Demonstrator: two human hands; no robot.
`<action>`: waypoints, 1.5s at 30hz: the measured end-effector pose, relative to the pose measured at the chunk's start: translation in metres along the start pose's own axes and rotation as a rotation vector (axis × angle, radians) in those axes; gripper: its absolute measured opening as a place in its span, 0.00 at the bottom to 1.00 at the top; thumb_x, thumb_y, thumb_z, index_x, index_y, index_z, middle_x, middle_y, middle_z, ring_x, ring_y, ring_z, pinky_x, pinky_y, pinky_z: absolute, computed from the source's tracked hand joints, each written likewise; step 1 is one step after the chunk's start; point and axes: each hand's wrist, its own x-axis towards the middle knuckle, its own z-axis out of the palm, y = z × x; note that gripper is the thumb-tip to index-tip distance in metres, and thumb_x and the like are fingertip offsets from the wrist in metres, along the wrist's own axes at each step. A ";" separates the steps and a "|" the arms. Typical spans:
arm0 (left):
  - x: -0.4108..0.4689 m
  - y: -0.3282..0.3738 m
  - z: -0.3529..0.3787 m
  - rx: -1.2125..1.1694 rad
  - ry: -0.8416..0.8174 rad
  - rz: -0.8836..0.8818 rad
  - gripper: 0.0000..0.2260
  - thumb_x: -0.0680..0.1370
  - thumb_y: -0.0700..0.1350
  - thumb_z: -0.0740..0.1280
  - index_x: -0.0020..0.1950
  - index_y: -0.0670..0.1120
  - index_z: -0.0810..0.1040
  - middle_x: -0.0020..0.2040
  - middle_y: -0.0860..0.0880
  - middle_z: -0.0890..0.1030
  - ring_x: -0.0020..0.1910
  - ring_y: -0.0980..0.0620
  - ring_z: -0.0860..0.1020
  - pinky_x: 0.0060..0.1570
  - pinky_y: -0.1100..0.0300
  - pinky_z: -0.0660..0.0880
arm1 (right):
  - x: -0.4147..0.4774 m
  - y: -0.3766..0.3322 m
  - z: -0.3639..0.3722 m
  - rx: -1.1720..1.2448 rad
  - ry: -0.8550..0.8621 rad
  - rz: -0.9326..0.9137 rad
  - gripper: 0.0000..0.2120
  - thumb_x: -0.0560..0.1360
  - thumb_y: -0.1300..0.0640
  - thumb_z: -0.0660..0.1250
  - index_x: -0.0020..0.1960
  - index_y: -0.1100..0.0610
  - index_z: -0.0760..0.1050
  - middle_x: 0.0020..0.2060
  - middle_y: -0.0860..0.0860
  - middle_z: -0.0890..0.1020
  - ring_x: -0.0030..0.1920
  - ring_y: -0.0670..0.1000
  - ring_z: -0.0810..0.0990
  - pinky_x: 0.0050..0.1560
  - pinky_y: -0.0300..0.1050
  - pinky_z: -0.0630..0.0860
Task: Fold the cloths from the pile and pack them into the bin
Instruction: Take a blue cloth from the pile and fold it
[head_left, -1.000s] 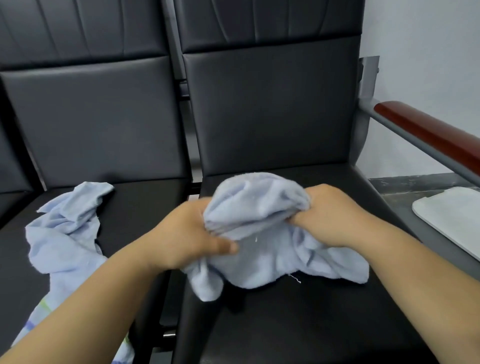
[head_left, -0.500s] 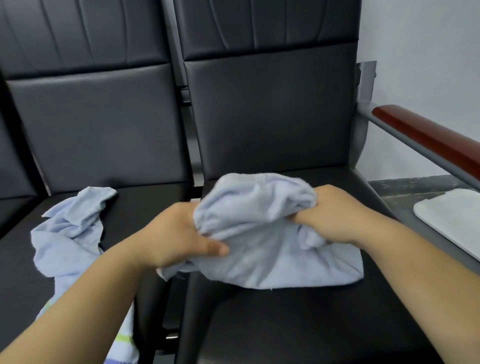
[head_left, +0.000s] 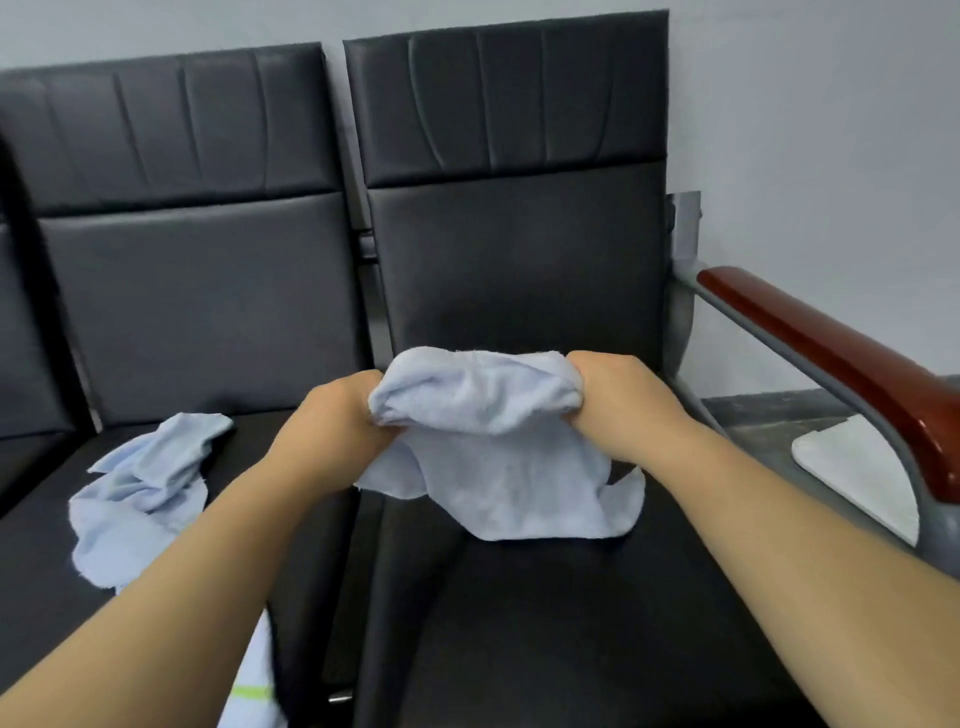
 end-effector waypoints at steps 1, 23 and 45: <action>0.004 0.000 -0.008 -0.020 0.066 0.001 0.08 0.77 0.45 0.69 0.39 0.48 0.74 0.40 0.47 0.82 0.36 0.51 0.77 0.40 0.57 0.74 | 0.003 -0.003 -0.010 -0.010 0.059 0.019 0.06 0.76 0.57 0.65 0.41 0.50 0.71 0.37 0.47 0.76 0.35 0.49 0.74 0.34 0.48 0.73; -0.055 -0.009 0.045 -0.081 -0.602 0.168 0.04 0.70 0.42 0.73 0.42 0.50 0.82 0.41 0.52 0.83 0.42 0.54 0.81 0.48 0.54 0.78 | -0.062 0.047 0.010 0.198 -0.702 0.017 0.14 0.67 0.43 0.75 0.51 0.46 0.83 0.43 0.47 0.86 0.43 0.49 0.85 0.48 0.45 0.83; -0.040 -0.033 0.073 -0.511 -0.911 -0.148 0.12 0.78 0.47 0.73 0.39 0.48 0.72 0.29 0.53 0.73 0.27 0.55 0.70 0.28 0.64 0.64 | -0.053 0.079 0.035 0.369 -0.979 0.285 0.24 0.67 0.44 0.80 0.55 0.58 0.81 0.49 0.58 0.86 0.46 0.54 0.85 0.45 0.48 0.81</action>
